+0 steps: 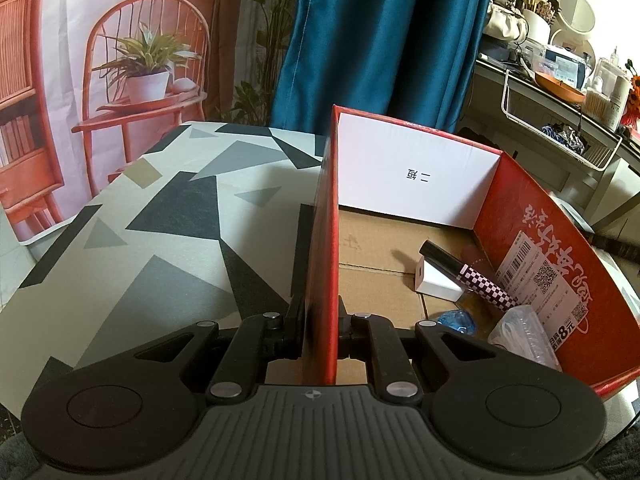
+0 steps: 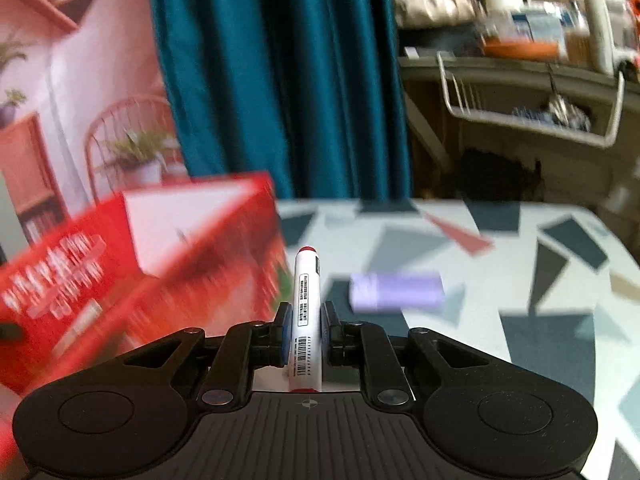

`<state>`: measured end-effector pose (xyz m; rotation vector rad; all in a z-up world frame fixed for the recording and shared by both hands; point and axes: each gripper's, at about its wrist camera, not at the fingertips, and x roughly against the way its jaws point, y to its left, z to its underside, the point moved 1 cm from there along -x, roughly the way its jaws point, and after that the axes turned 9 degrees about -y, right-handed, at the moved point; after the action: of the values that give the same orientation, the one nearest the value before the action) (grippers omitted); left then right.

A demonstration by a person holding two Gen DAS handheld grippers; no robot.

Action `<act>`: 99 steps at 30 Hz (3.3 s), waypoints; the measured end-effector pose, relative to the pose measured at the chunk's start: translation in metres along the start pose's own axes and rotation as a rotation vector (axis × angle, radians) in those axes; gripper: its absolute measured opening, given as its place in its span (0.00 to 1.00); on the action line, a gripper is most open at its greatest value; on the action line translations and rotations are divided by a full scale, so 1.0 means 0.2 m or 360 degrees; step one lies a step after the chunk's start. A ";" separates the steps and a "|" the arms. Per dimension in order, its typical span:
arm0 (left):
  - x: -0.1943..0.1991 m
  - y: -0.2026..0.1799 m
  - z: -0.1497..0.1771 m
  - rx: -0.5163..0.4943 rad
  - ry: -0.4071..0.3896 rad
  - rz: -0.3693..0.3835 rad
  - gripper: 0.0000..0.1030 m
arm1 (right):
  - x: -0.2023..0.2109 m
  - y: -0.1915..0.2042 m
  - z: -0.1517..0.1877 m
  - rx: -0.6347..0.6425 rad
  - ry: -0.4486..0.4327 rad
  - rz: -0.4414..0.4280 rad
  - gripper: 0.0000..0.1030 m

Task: Organize rigid objects
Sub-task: 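Carry the marker into the red box and open the right gripper, then grasp the purple glue stick on the table with the right gripper, then carry the purple glue stick into the red box and release it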

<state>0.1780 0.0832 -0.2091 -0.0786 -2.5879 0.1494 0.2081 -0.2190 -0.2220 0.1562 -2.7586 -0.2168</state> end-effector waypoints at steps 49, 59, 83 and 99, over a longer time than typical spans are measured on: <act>0.00 0.00 0.00 -0.0003 0.0002 0.0002 0.15 | 0.04 0.15 -0.25 -0.0021 -0.0163 -0.0221 1.00; 0.00 0.00 0.01 -0.0002 0.0002 0.0001 0.15 | -0.19 -0.13 -0.18 0.0128 -0.0114 0.0071 1.00; 0.00 0.00 0.00 -0.0016 0.0005 -0.0005 0.15 | -0.78 -0.39 0.08 -0.0022 0.0292 0.0355 1.00; 0.00 0.00 0.00 -0.0018 -0.0029 -0.0023 0.15 | -0.70 -0.32 0.11 0.0084 0.0296 0.0417 0.81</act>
<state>0.1783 0.0840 -0.2101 -0.0633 -2.6069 0.1305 0.3354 -0.2606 -0.3037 -0.1632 -2.5666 -0.0568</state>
